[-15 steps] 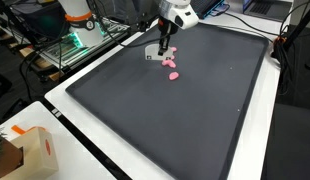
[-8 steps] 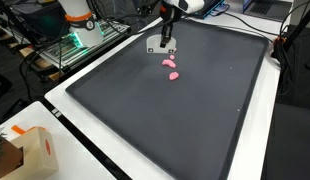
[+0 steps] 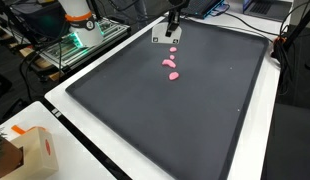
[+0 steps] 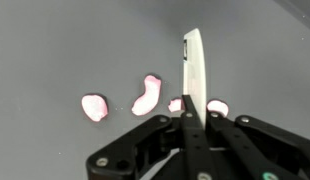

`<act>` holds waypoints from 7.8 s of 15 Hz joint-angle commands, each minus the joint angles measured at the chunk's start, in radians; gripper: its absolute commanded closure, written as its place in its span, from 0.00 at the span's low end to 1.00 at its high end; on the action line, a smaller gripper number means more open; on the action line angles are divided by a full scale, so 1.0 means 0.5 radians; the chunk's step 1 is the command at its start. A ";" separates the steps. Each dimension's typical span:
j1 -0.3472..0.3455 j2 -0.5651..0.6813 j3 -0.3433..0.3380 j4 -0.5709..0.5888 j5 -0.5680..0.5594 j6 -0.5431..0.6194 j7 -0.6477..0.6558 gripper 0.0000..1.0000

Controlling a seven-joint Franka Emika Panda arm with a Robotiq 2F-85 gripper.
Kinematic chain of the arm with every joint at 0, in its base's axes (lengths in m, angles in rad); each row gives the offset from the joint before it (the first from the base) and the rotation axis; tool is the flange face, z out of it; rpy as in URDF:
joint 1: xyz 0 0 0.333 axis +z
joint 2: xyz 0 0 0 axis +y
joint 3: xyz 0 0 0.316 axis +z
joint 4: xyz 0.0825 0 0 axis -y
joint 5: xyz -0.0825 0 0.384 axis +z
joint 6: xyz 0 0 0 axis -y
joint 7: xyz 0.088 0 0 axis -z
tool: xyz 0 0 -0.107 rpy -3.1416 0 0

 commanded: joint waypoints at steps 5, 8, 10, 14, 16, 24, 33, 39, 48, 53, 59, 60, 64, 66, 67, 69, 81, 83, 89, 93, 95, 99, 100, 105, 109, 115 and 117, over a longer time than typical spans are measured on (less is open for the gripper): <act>0.207 0.111 0.088 0.149 -0.217 -0.055 0.420 0.99; 0.294 0.203 0.109 0.218 -0.321 -0.085 0.578 0.99; 0.353 0.281 0.116 0.262 -0.396 -0.095 0.662 0.99; 0.455 0.421 0.117 0.355 -0.495 -0.166 0.783 0.99; 0.492 0.470 0.115 0.393 -0.521 -0.192 0.824 0.99; 0.532 0.617 0.114 0.548 -0.472 -0.296 0.852 0.99; 0.505 0.710 0.097 0.693 -0.427 -0.310 0.831 0.99; 0.468 0.737 0.074 0.767 -0.386 -0.321 0.821 0.99; 0.322 0.709 0.036 0.830 -0.244 -0.258 0.786 0.99; 0.206 0.679 0.001 0.861 -0.148 -0.237 0.743 0.99; 0.035 0.650 -0.040 0.871 0.013 -0.185 0.644 0.99; -0.001 0.642 -0.046 0.863 0.047 -0.166 0.614 0.99; -0.144 0.615 -0.069 0.842 0.182 -0.120 0.465 0.99; -0.209 0.610 -0.080 0.836 0.240 -0.110 0.378 0.99; -0.243 0.611 -0.083 0.834 0.270 -0.107 0.328 0.99; -0.311 0.615 -0.089 0.827 0.332 -0.095 0.226 0.99; -0.605 0.672 -0.103 0.762 0.612 -0.122 -0.326 0.99; -0.630 0.675 -0.102 0.737 0.636 -0.109 -0.400 0.99; -0.653 0.691 -0.109 0.697 0.642 -0.096 -0.520 0.99; -0.636 0.693 -0.117 0.663 0.618 -0.076 -0.528 0.99; -0.623 0.683 -0.121 0.640 0.602 -0.050 -0.515 0.99; -0.588 0.665 -0.123 0.579 0.568 0.030 -0.490 0.99; -0.580 0.661 -0.121 0.566 0.563 0.050 -0.487 0.99; -0.524 0.628 -0.120 0.499 0.517 0.134 -0.461 0.99; -0.483 0.571 -0.122 0.443 0.483 0.188 -0.441 0.99; -0.401 0.411 -0.134 0.333 0.338 0.245 -0.335 0.99; -0.370 0.348 -0.132 0.295 0.278 0.251 -0.272 0.99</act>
